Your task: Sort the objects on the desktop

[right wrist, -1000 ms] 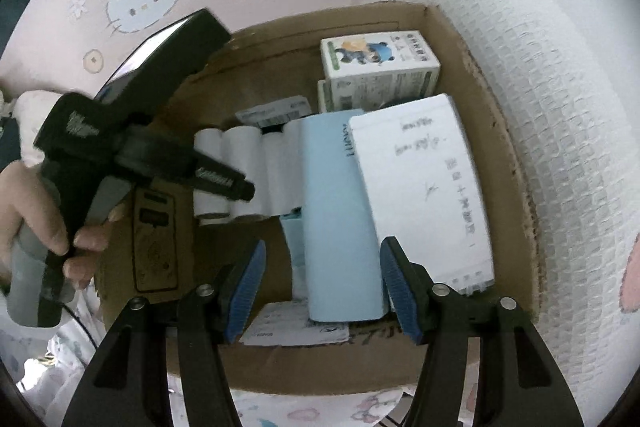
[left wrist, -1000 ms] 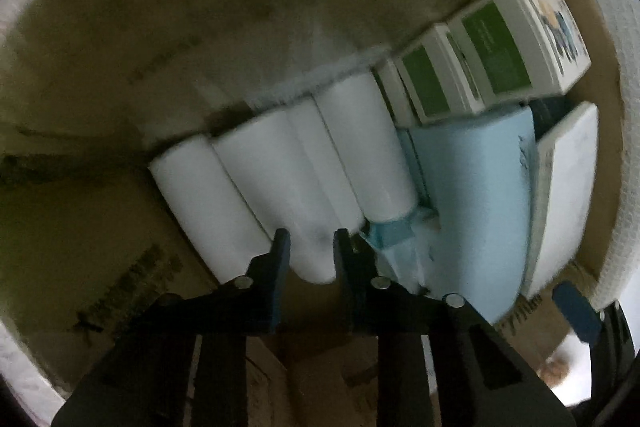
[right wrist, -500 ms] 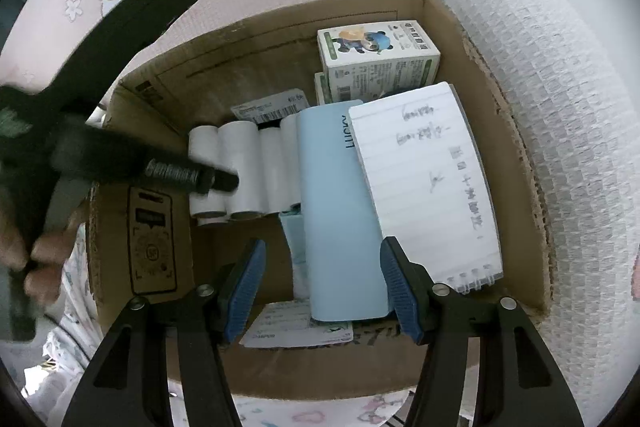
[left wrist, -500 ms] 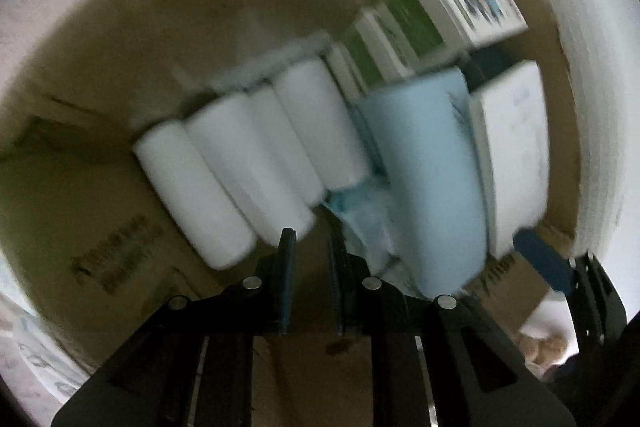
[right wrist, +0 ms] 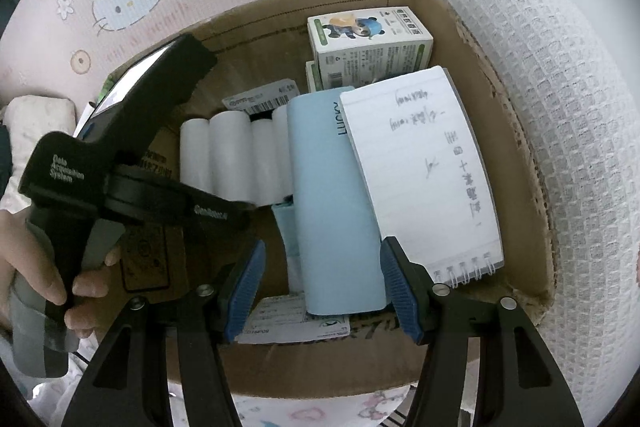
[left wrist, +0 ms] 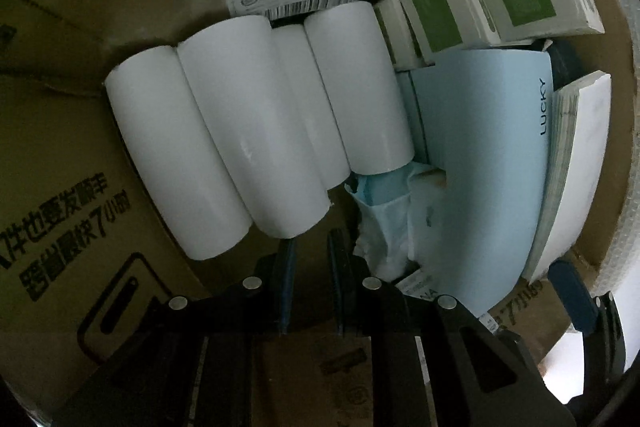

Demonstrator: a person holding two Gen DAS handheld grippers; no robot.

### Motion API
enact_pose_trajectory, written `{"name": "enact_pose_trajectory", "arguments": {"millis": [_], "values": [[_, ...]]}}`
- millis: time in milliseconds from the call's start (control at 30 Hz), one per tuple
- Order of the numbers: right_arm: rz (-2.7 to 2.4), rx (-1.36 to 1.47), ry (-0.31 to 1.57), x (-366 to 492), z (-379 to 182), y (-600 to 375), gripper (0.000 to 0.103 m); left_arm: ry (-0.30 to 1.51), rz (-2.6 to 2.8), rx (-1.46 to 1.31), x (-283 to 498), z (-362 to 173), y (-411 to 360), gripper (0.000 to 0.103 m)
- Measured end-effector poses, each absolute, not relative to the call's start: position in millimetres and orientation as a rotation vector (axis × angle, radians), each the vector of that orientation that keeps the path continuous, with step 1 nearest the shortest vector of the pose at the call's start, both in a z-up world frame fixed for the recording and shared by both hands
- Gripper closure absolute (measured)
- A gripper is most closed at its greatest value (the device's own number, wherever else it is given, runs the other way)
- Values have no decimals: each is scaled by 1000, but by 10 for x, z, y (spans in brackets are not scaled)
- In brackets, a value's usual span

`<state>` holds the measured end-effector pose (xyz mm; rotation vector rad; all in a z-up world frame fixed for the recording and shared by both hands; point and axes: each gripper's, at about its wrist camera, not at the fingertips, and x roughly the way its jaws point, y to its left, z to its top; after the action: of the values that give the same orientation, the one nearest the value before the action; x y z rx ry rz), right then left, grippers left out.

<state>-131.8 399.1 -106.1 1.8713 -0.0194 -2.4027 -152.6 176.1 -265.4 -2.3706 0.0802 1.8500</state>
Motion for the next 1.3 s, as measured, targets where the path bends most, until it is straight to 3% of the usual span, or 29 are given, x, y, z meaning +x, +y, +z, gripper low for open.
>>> {"name": "enact_pose_trajectory", "arguments": {"millis": [100,167,233,267,500,667,733,800,1000,1300], "values": [[-2401,1875,-22,-1326,-1077,3967,45,81,1870,-2346,-1433,-2610,1778,85],[-2398,1879,-23,-1309,-1071,3940,45,112,1868,-2320,-1359,-2563,1814,79],[-2397,1876,-24,-1305,-1068,3926,45,173,1865,-2280,-1257,-2485,1872,53],[-2398,1874,-23,-1295,-1062,3910,45,206,1882,-2246,-1195,-2414,1903,50],[-2445,1864,12,-1247,-963,3787,44,388,2010,-2019,-810,-1889,2039,46],[-2514,1861,65,-1099,-871,3639,43,695,2055,-1746,-347,-1559,2100,43],[-2531,1839,84,-1010,-832,3546,43,729,2083,-1664,-156,-1451,2074,43],[-2545,1806,112,-908,-800,3409,42,751,2101,-1613,-679,-1258,1860,43],[-2571,1802,186,-715,-814,3098,41,916,2120,-1552,-841,-1404,1604,43],[-2629,1751,70,-561,-707,2927,40,830,2169,-1516,-694,-1075,1263,43]]}}
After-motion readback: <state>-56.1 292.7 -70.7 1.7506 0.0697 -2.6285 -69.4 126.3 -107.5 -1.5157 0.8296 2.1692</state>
